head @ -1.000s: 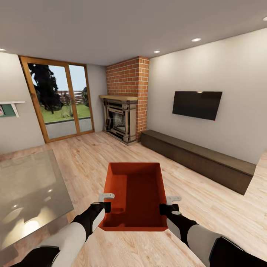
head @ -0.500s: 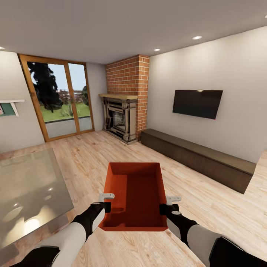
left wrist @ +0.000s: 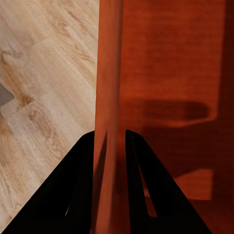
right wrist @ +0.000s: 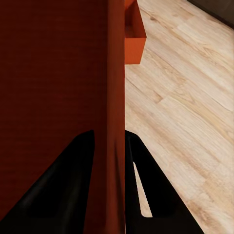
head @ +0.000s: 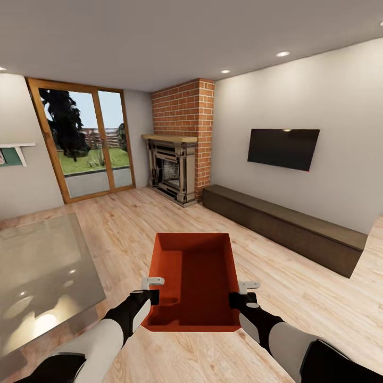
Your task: Move the two storage containers from the living room to the garage. In the garage, place one container on the floor and stack the other container on top of it (either order is fine).
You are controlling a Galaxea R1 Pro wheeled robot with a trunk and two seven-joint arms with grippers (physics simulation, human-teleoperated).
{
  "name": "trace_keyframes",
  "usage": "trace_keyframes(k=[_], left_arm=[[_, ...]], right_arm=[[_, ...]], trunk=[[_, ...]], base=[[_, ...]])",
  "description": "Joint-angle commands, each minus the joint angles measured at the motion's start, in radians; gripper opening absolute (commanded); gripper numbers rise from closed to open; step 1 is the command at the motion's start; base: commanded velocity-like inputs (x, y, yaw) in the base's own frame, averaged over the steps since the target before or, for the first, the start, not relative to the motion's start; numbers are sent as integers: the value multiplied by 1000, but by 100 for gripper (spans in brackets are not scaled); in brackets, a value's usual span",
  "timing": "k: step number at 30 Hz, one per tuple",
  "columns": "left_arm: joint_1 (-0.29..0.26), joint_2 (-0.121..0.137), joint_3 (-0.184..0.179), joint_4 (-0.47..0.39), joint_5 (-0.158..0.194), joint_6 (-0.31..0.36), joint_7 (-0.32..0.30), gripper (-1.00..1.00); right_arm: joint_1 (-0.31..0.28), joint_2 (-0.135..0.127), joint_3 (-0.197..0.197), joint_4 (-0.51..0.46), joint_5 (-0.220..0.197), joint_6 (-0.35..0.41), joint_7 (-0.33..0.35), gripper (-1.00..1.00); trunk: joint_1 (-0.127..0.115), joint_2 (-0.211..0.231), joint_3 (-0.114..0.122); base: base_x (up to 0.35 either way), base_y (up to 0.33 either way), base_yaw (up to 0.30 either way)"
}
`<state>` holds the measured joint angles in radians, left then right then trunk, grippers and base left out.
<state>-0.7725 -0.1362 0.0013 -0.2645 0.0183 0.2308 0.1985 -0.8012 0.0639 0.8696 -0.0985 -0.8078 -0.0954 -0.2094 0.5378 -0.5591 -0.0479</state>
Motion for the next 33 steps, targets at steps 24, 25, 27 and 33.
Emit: trace_keyframes(k=[24, 25, 27, 33], left_arm=[[-1, 9, 4, -2, -18, 9, 32, -100], [-1, 9, 4, -2, -18, 9, 32, -100], [-1, 9, 4, -2, -18, 9, 32, -100], [-1, 9, 4, -2, -18, 9, 32, -100]], right_arm=[[-1, -26, -3, 3, -8, -6, -6, -100], [-1, -26, -3, 3, -8, -6, -6, -100], [-1, -26, -3, 3, -8, -6, -6, -100], [-1, -26, -3, 3, -8, -6, -7, -100]], trunk=[[0, -2, -2], [0, -2, -2], [0, -2, -2], [0, -2, -2]], base=[[0, 0, 147], [0, 0, 274], [0, 0, 274], [0, 0, 274]])
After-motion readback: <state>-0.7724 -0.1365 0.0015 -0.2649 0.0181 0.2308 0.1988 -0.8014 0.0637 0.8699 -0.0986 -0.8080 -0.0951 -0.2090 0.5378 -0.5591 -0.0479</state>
